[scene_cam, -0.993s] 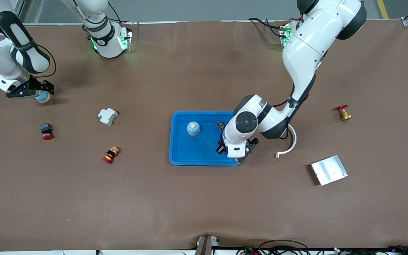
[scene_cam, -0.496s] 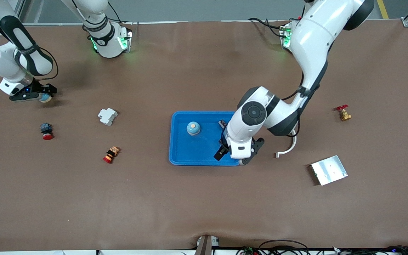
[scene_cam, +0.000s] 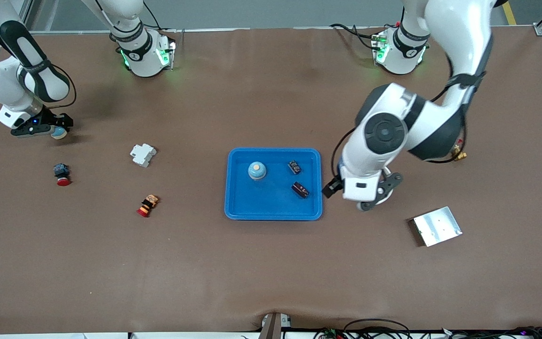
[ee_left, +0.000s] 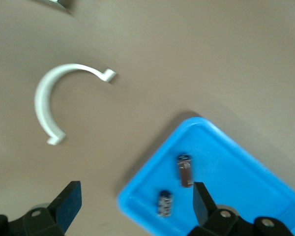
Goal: Place electrolytic capacitor and blue bell in tray
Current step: 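Release the capacitor into the tray and withdraw the left gripper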
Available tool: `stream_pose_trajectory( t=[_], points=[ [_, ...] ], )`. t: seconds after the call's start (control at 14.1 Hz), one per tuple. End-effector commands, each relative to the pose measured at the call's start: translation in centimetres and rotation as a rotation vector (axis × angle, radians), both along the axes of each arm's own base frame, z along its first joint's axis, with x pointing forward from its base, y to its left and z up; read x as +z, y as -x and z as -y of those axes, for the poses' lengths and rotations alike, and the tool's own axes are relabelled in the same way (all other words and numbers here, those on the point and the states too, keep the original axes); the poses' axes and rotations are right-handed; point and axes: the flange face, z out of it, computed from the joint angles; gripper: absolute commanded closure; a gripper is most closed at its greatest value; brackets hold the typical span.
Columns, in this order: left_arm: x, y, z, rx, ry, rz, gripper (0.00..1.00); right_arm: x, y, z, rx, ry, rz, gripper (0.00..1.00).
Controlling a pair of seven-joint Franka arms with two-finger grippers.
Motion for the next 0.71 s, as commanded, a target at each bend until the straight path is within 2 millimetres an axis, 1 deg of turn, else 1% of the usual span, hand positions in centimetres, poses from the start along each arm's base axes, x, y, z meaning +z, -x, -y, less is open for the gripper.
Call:
stream_pose_trajectory(
  t=[0.0, 0.07, 0.14, 0.21, 0.28, 0.43, 0.5, 0.64],
  points=[
    [3.7, 0.7, -5.3, -0.079, 0.049, -0.076, 0.00, 2.0, -2.9, -0.7, 0.018, -0.031, -0.012, 1.00],
    [4.5, 0.6, -7.8, -0.123, 0.063, -0.107, 0.00, 2.9, -4.5, -0.7, 0.004, -0.075, -0.052, 1.00],
    [5.2, 1.0, -10.1, -0.170, 0.065, -0.130, 0.00, 4.2, -7.0, -1.3, -0.009, -0.138, -0.089, 1.00],
    [5.5, 1.4, -12.5, -0.204, 0.064, -0.138, 0.00, 5.8, -9.0, -1.0, -0.009, -0.183, -0.124, 1.00],
    [5.5, 2.1, -14.4, -0.251, 0.063, -0.147, 0.00, 7.6, -10.5, -0.7, -0.003, -0.203, -0.152, 1.00],
    [4.7, 3.1, -18.7, -0.333, 0.072, -0.148, 0.00, 10.6, -13.3, -0.8, 0.025, -0.204, -0.159, 1.00],
    [4.2, 3.5, -20.3, -0.377, 0.078, -0.140, 0.00, 12.1, -14.5, -0.7, 0.033, -0.197, -0.151, 1.00],
    [2.7, 3.9, -23.6, -0.433, 0.084, -0.106, 0.00, 14.3, -17.1, -1.7, 0.074, -0.170, -0.114, 1.00]
  ],
)
